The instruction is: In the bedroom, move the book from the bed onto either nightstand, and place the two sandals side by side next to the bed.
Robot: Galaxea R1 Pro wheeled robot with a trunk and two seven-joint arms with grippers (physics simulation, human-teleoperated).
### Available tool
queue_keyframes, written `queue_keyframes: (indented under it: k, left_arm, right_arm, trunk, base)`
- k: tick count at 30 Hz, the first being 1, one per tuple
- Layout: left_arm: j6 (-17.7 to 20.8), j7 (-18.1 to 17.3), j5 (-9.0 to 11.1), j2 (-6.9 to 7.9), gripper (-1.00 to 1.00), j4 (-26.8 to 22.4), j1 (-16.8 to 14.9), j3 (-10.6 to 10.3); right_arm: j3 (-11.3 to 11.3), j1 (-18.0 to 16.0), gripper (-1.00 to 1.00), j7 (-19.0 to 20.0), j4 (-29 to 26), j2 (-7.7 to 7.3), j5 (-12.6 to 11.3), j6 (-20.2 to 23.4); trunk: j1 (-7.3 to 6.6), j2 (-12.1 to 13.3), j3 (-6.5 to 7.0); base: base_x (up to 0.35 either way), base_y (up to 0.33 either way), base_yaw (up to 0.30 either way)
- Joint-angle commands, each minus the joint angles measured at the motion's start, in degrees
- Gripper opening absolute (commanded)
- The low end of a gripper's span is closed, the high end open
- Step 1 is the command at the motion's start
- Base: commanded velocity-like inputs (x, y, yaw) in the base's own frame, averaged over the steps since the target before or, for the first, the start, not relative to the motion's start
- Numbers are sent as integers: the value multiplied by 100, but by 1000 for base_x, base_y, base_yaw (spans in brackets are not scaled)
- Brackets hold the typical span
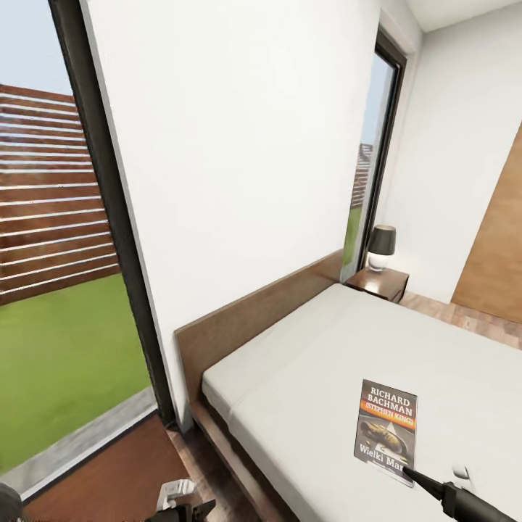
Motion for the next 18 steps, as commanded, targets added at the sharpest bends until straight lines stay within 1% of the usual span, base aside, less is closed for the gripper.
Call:
queue_keyframes:
  k: [1,18]
  left_arm:
    - [47,-8,59,4,100,-3,-2,-28]
    - [47,-8,59,4,100,-3,-2,-31]
  right_arm:
    - [-38,-1,-100,15,1,0,8,11]
    - [-38,-1,-100,4,-3,8,8,11]
  trunk:
    - [2,-4,-2]
    - [2,-4,-2]
  base:
    - [0,0,181]
    - [0,0,181]
